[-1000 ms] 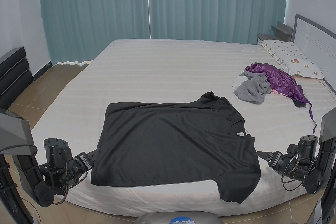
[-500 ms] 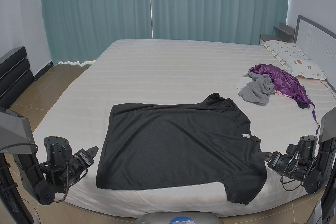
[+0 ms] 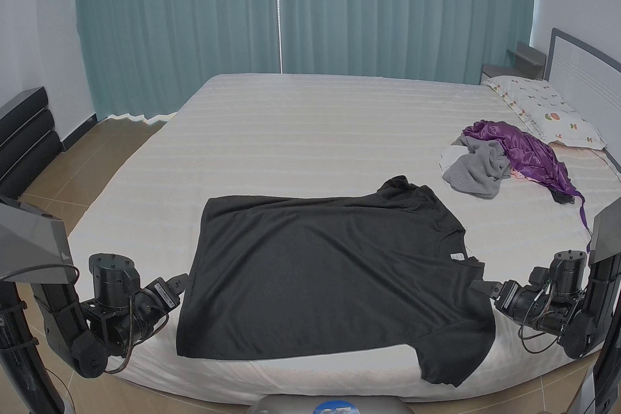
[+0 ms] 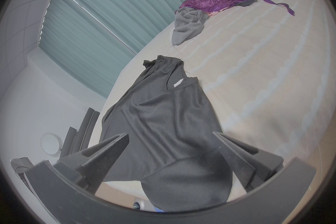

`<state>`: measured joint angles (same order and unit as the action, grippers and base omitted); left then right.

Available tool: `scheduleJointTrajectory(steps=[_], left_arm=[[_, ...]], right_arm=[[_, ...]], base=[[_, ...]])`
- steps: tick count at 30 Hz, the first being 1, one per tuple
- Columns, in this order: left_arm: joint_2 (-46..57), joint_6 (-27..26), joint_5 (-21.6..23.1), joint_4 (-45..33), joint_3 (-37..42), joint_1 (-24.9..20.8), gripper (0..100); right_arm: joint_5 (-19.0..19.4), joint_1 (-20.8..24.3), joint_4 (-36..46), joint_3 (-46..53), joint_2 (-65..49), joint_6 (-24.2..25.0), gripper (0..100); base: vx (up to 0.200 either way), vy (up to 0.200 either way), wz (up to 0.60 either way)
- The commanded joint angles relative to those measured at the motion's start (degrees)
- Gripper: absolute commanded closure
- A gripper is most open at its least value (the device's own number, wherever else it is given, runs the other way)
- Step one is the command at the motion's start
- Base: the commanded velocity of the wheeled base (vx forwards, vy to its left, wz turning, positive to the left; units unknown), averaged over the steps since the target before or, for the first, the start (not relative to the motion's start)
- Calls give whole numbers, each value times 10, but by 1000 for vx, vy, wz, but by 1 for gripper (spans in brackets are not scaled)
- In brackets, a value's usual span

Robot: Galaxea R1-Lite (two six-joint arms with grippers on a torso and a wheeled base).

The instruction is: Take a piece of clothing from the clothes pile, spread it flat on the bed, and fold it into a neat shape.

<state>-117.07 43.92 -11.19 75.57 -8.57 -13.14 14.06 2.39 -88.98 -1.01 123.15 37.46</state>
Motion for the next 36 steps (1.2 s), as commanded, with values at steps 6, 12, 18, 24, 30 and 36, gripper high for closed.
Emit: scheduleJointTrajectory(steps=[6, 12, 18, 24, 30, 36], left_arm=[[-9, 35, 3, 0, -29, 0, 0], [-19, 35, 3, 0, -40, 0, 0], [-20, 35, 10, 0, -43, 0, 0], [-22, 36, 11, 0, -41, 0, 0], [-25, 38, 12, 0, -42, 0, 0], [-33, 51, 12, 0, -43, 0, 0]], right_arm=[[0, 0, -8, 1, 3, 2, 0], [0, 0, -8, -3, 4, 8, 0], [0, 1, -8, -4, 4, 8, 0], [0, 1, -8, -4, 4, 8, 0], [0, 1, -8, -4, 3, 8, 0], [1, 1, -8, -3, 3, 8, 0]], base=[[0, 0, 0], [0, 0, 0], [0, 0, 0], [0, 0, 0], [0, 0, 0], [0, 0, 0]])
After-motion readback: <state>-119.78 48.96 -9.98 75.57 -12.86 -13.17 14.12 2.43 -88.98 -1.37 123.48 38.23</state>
